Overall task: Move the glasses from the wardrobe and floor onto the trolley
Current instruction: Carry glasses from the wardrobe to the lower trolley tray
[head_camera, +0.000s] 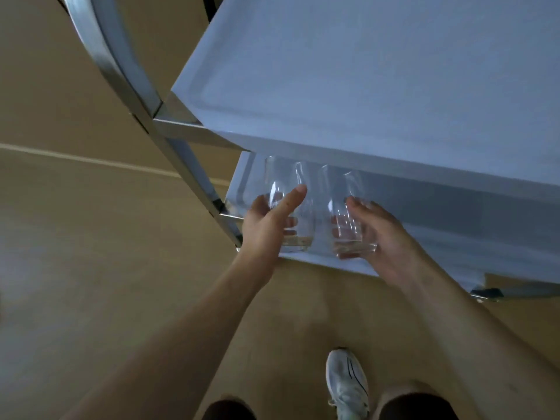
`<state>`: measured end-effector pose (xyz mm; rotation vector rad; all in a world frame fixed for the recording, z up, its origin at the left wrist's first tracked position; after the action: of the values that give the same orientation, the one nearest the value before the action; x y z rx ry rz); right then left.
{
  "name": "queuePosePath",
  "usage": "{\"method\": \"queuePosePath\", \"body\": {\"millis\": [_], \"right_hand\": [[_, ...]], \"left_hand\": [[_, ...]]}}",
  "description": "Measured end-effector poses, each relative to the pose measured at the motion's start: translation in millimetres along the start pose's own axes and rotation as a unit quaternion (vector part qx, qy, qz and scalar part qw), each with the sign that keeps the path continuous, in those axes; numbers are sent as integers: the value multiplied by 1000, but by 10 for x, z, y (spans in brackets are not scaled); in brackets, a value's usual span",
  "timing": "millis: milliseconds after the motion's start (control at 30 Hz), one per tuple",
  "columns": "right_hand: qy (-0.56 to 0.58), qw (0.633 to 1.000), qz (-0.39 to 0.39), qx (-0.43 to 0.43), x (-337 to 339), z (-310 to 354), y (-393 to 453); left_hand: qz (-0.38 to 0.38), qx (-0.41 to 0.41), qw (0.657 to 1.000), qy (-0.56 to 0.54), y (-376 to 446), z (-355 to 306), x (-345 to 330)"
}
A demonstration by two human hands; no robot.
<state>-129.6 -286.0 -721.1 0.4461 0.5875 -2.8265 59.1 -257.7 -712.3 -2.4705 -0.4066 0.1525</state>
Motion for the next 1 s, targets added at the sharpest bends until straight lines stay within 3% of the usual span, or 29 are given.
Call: {"method": "queuePosePath", "body": {"millis": [500,633,733,867,1000], "right_hand": [[53,987,-41,143,420,-24,702],[21,983,-35,179,491,57,815],[-14,968,-87,234,580,142,926],[-98,923,-201,314,681,253,1018],[-125,905,-206,350,711,369,1158]], "left_hand": [[33,-195,979,41,873,-217,-435],[38,-235,971,39,1011,-309,-453],[45,-256,965,19,1135,-333,-473],[41,-284,958,0,1329,-415,-573],[35,-325,945,14,1493,-489,-621]]}}
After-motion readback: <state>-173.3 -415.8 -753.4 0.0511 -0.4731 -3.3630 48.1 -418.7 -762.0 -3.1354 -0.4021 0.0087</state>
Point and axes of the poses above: each hand's wrist, its own y-axis towards the middle knuckle, its own x-axis out of the back of the hand, z = x × y, the point moved 7 cm from there along y, towards the middle knuckle, and after that the axes turned 9 degrees about x, right-handed, at the moved point
